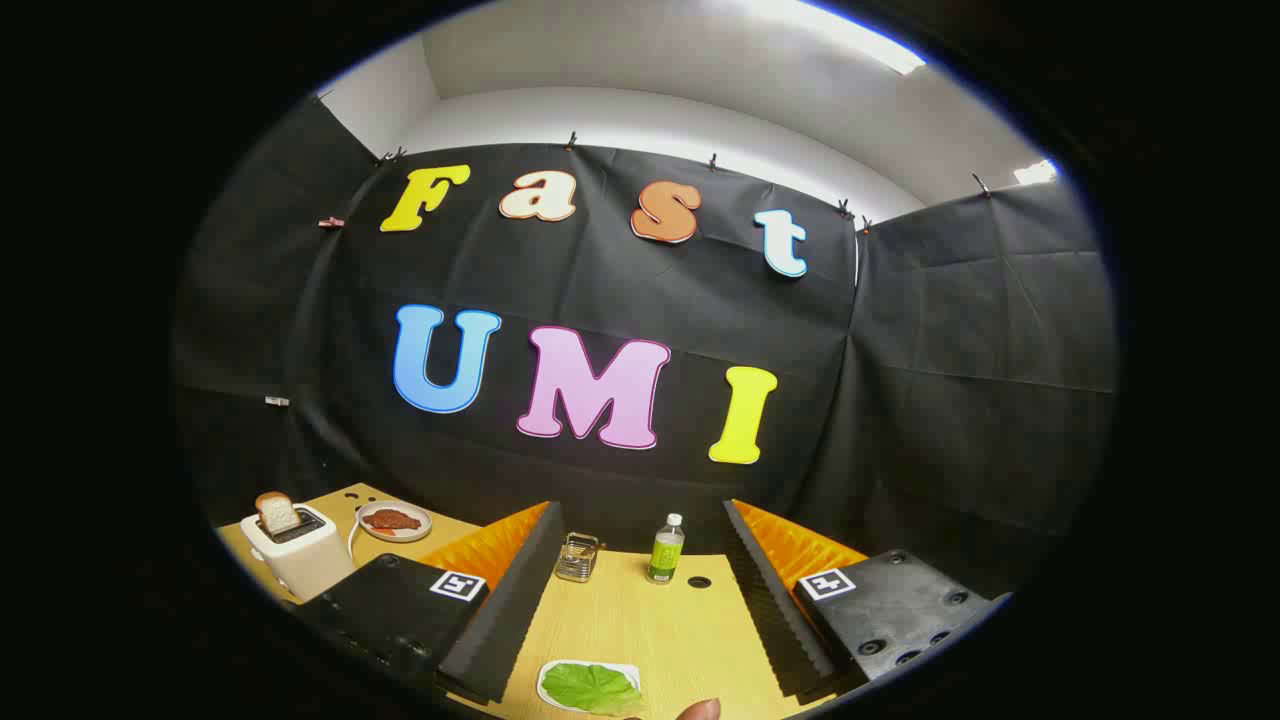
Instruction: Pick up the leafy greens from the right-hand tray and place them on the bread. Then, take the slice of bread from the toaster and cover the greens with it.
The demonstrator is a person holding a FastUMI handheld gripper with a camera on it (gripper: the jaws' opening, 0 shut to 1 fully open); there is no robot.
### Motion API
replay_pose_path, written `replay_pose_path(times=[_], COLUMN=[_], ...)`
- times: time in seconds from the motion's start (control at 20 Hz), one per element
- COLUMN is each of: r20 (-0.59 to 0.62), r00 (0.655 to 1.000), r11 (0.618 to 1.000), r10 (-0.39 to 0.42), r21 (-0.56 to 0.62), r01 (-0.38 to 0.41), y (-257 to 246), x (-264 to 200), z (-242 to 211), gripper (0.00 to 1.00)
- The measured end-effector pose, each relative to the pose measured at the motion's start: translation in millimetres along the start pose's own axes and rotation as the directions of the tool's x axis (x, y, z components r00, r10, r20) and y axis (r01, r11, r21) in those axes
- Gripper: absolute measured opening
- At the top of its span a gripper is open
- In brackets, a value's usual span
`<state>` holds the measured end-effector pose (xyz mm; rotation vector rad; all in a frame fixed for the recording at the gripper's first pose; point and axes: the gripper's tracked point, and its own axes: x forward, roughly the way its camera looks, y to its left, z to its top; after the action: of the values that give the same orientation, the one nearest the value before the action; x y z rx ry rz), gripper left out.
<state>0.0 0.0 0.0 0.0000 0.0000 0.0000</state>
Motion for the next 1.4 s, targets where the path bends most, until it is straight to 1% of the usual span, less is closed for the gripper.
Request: replay_pose_path(times=[1.1,1.2,1.25,1.3,1.4], r20=[-0.005,-0.041,-0.081,-0.13,-0.23], r00=[1.0,0.999,0.995,0.988,0.962], r11=[1.0,0.999,0.998,0.996,0.987], r10=[0.003,0.026,0.055,0.085,0.146], r21=[-0.02,-0.023,-0.023,-0.024,-0.031], r01=[-0.003,-0.027,-0.057,-0.089,-0.157], y=[2,7,14,20,32], x=[6,9,12,15,19], z=[-2,-14,-27,-41,-74], gripper=[0.97,0.97,0.97,0.97,0.97])
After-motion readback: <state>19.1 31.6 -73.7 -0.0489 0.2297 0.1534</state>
